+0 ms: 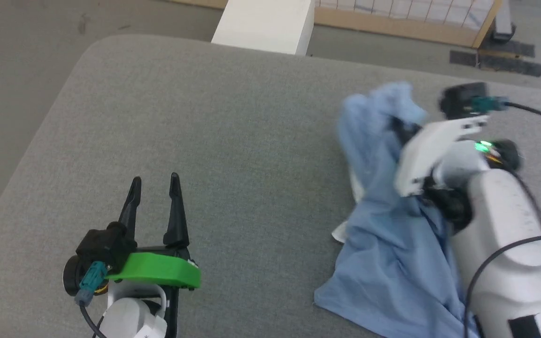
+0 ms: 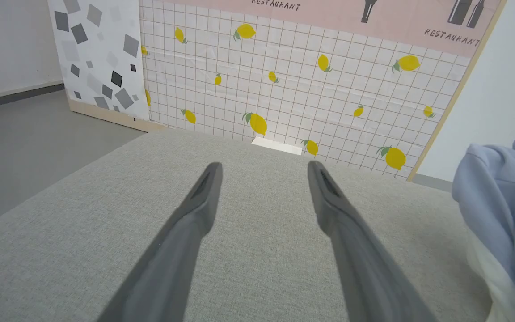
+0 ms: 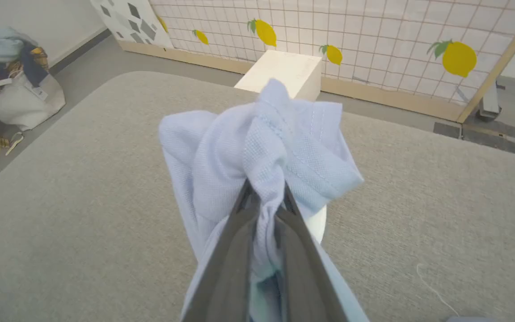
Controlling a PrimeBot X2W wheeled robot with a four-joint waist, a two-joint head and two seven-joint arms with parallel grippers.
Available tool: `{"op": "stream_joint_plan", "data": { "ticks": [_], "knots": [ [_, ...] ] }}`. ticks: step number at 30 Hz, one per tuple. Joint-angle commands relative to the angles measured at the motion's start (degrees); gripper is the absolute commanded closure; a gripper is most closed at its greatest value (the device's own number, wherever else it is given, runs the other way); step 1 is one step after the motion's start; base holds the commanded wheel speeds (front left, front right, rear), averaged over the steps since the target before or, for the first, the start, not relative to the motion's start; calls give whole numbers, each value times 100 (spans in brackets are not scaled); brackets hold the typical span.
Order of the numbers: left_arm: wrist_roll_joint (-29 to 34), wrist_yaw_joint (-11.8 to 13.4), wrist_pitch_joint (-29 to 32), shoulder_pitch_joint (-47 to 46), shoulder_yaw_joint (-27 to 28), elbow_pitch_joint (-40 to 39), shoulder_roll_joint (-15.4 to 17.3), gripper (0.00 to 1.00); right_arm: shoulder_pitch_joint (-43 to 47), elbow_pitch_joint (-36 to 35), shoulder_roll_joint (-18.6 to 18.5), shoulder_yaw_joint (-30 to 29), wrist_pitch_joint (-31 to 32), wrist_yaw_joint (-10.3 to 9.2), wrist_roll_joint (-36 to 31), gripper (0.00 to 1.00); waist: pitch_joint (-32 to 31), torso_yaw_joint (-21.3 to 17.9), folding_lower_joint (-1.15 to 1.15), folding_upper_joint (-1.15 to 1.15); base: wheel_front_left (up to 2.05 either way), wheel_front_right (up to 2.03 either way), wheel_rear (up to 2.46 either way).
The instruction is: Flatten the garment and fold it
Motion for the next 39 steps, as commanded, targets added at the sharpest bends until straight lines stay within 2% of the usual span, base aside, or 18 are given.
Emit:
{"op": "stream_joint_plan", "data": {
  "ticks": [1, 4, 8, 9, 10, 13, 16, 20, 24, 27, 30, 33, 36, 37, 39],
  "knots": [
    [73, -43, -20, 40, 35, 11, -15, 0, 16, -242, 21, 492, -131, -8, 233, 100, -247, -130, 0, 0, 0, 0, 0],
    [114, -74, -20, 88, 70, 21, -15, 0, 358, -736, 21, 1638, -73, -8, 527, 100, -363, -177, 0, 0, 0, 0, 0],
    [146, -109, -20, 145, 111, 28, -15, 0, 992, -1063, 21, 2854, 575, -8, 482, 100, -435, -218, 0, 0, 0, 0, 0],
    [148, -117, -20, 159, 116, 32, -15, 0, 1161, -1104, 19, 3094, 774, -8, 449, 60, -445, -223, 0, 0, 0, 0, 0],
    [149, -121, -20, 171, 116, 33, -15, 0, 1287, -1140, 0, 3252, 910, -8, 444, 0, -450, -226, 0, 0, 0, 0, 0],
    [147, -127, -20, 220, 122, 38, -15, 0, 1660, -1370, -110, 3468, 1128, -8, 557, 0, -467, -244, 0, 0, 0, 0, 0],
    [160, -142, -20, 283, 152, 59, -15, 0, 1927, -1821, -175, 3279, 957, -8, 786, 0, -497, -279, 0, 0, 0, 0, 0],
    [191, -180, -21, 373, 193, 103, -15, 0, 2235, -2566, -191, 2376, 125, -8, 783, 0, -580, -351, 0, 0, 0, 0, 0],
    [208, -264, -21, 410, 119, 168, -15, 0, 2668, -3103, -88, 1132, -908, -8, 350, 0, -645, -439, 0, 0, 0, 0, 0],
    [181, -345, -21, 419, 0, 307, -15, 0, 3007, -3170, -31, 390, -1406, -8, -165, 0, -687, -504, 0, 0, 0, 0, 0],
    [79, -474, 60, 403, -288, 658, -15, 0, 3377, -3073, 9, -146, -1556, -8, -405, 0, -732, -578, 0, 0, 0, 0, 0],
    [28, -624, 617, 334, -609, 872, -14, 0, 3604, -3040, 17, -362, -1568, -8, -280, 0, -774, -666, 0, 0, 0, 0, 0],
    [-56, -697, 1478, 282, -860, 863, 13, 0, 3711, -3047, 19, -419, -1548, -8, -175, 0, -794, -763, 0, 0, 0, 0, 0],
    [-61, -693, 1764, 285, -915, 830, 35, 0, 3719, -3050, 19, -419, -1541, -8, -140, 0, -797, -793, 0, 0, 0, 0, 0],
    [-116, -532, 2446, 341, -930, 714, 41, 0, 3716, -3055, 20, -397, -1530, -8, -85, 0, -800, -853, 0, 0, 0, 0, 0]
  ]
}}
